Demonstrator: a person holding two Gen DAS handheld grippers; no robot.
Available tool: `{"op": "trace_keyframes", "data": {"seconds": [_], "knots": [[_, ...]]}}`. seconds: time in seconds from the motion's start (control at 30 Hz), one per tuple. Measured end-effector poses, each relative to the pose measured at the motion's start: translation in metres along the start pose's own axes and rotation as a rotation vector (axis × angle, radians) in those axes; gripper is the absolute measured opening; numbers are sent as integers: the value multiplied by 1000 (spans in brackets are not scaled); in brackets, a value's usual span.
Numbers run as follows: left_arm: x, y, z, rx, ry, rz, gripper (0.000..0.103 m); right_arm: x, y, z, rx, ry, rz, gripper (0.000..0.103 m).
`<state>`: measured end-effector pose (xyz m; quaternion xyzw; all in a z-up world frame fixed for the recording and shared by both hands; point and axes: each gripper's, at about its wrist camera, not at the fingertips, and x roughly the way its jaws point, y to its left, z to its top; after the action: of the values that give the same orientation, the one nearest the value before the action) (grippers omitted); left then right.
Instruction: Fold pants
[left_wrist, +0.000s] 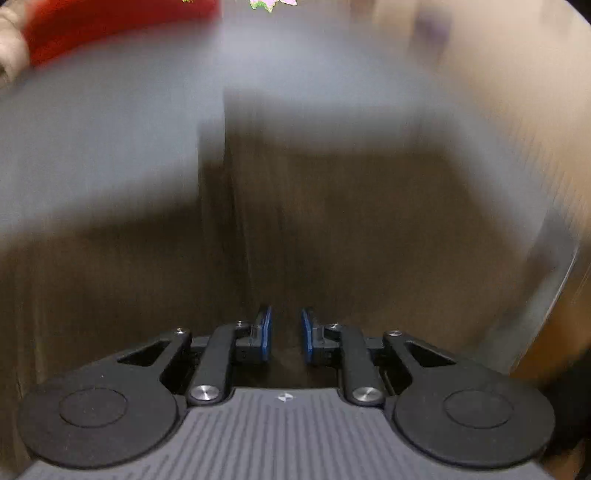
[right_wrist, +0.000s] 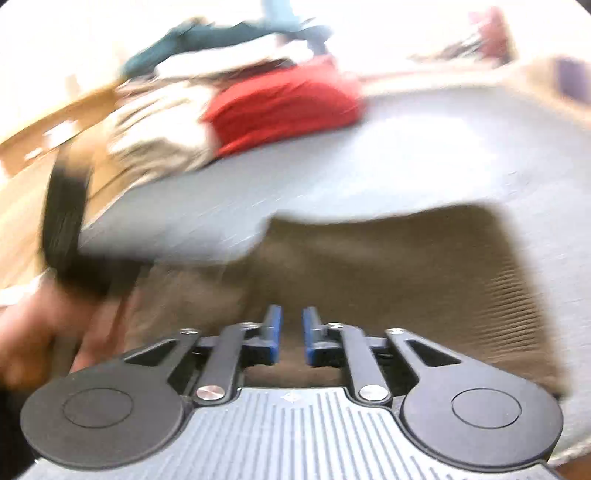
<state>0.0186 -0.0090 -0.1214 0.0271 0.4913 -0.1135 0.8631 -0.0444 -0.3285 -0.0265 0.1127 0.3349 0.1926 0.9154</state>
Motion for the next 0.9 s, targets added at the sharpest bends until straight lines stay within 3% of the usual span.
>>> {"op": "trace_keyframes", "data": {"seconds": [0.1,0.23,0.27,0.3,0.37,0.4,0.57,0.67,0.73,0.8,0.9], "knots": [[-20,-13,3,65,34,26,24,1,-38,-5,132,5,-229,54],[-44,-19,-11,108,-120,-26,27,6,-91,-22,413,34,-371,62],[-34,-21,-21,124,-86,-9,27,7,-99,-26,449,37,-392,65],[-15,-17,-28,95,15,-8,31,8,-104,-29,468,40,-410,66],[-17,-6,-29,-50,40,-67,31,17,-106,-34,488,58,-399,69],[-22,-5,-23,-66,57,-64,30,20,-109,-37,496,67,-393,71],[-77,-4,-20,-8,-65,-49,33,34,-124,-40,588,91,-346,74],[-108,6,-44,-11,-141,-61,41,37,-125,-42,590,88,-343,73],[-108,15,-61,-31,-172,-27,45,33,-121,-43,577,86,-350,72],[-101,22,-61,-93,-130,3,44,35,-121,-43,582,84,-354,72],[-110,24,-55,-110,-193,20,44,35,-121,-44,593,80,-353,70]]}}
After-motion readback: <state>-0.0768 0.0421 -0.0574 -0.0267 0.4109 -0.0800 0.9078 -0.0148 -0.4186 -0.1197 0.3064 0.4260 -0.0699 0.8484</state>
